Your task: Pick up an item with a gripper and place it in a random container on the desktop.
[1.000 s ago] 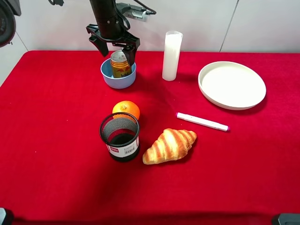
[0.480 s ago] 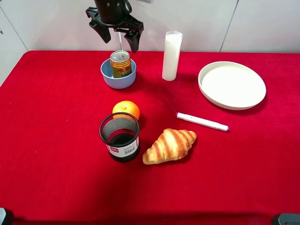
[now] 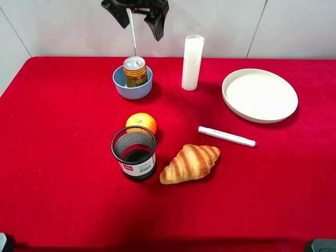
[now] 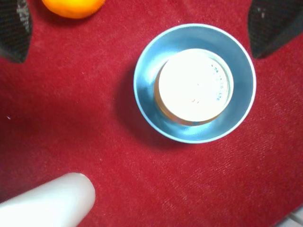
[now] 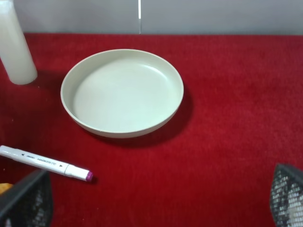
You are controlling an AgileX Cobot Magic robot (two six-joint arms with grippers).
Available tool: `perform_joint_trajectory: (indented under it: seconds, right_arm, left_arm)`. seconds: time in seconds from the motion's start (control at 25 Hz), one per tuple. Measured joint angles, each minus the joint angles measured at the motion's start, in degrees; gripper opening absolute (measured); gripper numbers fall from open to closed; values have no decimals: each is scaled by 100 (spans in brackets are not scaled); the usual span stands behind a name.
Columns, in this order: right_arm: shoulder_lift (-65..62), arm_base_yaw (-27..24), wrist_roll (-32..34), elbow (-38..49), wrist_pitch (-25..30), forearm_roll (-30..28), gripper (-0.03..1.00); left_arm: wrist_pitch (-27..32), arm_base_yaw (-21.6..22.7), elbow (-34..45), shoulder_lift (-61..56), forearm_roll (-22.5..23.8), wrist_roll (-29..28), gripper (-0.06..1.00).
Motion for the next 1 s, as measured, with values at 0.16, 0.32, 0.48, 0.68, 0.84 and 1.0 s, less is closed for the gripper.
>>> perform_joint_trajectory:
  seconds: [0.16,0.32,0.48,0.68,0.84,1.0]
  right_arm:
    - [0,0,0,0,0,0,69]
    - [0,0,0,0,0,0,69]
    - [0,0,0,0,0,0,69]
    - [0,0,0,0,0,0,69]
    - [0,0,0,0,0,0,69]
    - [0,0,0,0,0,0,69]
  left_arm:
    - [0,-48,499,-491,5,0,89]
    - [0,-48,1169,-1045,0,0,89]
    - [0,-48,1898,-1668,-11,0,89]
    - [0,-48,2733,-2516,-22,0,89]
    - [0,-48,3239,-3185,-22,-5,89]
    - [0,-48,3741,-3873,-22,-5,89]
